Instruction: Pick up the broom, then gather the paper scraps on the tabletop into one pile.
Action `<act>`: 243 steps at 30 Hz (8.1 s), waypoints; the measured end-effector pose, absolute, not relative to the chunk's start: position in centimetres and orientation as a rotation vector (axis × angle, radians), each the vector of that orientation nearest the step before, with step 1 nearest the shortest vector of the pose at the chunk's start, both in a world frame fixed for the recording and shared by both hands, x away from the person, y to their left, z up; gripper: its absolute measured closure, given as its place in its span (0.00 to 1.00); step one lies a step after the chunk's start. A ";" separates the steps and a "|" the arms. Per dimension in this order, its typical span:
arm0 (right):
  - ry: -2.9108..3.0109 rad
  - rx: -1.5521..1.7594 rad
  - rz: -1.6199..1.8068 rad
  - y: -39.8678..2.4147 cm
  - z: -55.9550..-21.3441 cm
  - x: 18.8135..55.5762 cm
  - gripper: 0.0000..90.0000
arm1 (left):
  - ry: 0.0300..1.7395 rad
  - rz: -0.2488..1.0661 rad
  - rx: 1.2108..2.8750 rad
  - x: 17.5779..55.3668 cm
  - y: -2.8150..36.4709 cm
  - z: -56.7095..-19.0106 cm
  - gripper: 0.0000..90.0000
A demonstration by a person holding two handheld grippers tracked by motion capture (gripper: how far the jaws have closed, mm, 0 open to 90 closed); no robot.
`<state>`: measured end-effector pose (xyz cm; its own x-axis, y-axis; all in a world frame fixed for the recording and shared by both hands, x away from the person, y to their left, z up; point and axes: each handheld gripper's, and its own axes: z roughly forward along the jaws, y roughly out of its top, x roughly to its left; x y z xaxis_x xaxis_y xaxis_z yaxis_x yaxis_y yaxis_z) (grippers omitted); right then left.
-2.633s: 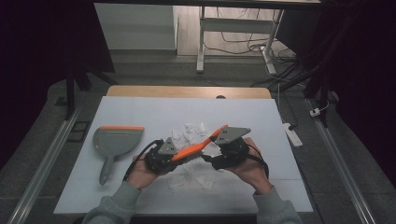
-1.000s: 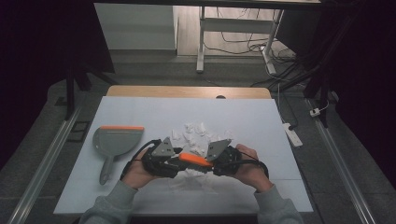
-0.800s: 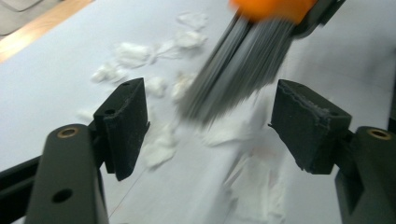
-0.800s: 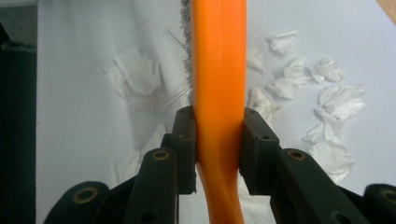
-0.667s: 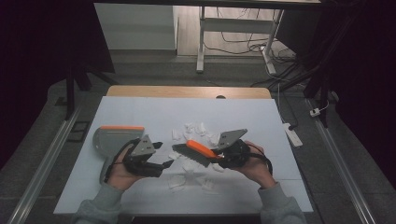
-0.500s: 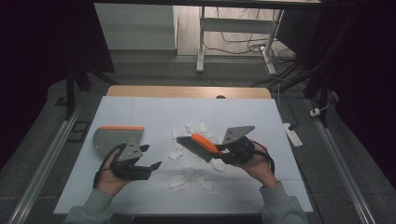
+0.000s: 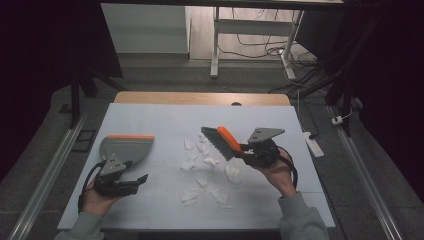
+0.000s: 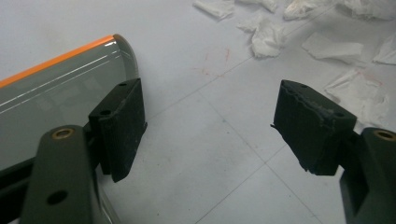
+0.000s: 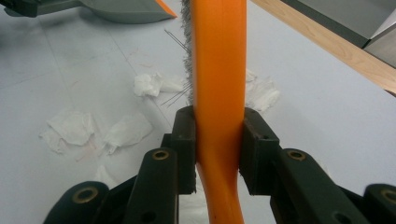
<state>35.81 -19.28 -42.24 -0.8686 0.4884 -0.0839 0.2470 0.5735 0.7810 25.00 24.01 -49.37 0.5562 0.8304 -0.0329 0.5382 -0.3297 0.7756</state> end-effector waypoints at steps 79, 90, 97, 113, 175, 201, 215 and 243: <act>2.658 0.755 0.559 -15.5 -41.4 46.4 0.78 | 1.060 0.425 2.054 25.6 23.5 -50.8 0.27; 2.692 0.657 0.416 -11.1 -44.1 51.2 0.78 | 1.059 0.412 2.055 25.8 23.7 -51.1 0.27; 2.721 0.636 0.385 -10.3 -44.7 51.9 0.78 | 1.056 0.412 2.049 25.8 23.8 -51.0 0.27; 2.849 0.411 0.332 -9.2 -45.0 48.0 0.78 | 1.049 0.416 2.058 25.7 23.6 -51.0 0.28; 2.779 0.188 0.302 -4.9 -44.8 45.7 0.78 | 1.060 0.411 2.054 25.8 23.9 -51.2 0.28; 2.733 0.313 0.677 -8.3 -40.7 39.5 0.78 | 1.070 0.417 2.048 25.7 24.0 -51.2 0.28; 2.869 0.623 0.879 -1.0 -43.7 38.7 0.78 | 1.066 0.422 2.044 25.6 24.1 -51.2 0.28; 2.757 0.836 0.958 -9.7 -40.7 37.7 0.78 | 1.071 0.416 2.049 25.7 24.1 -51.3 0.28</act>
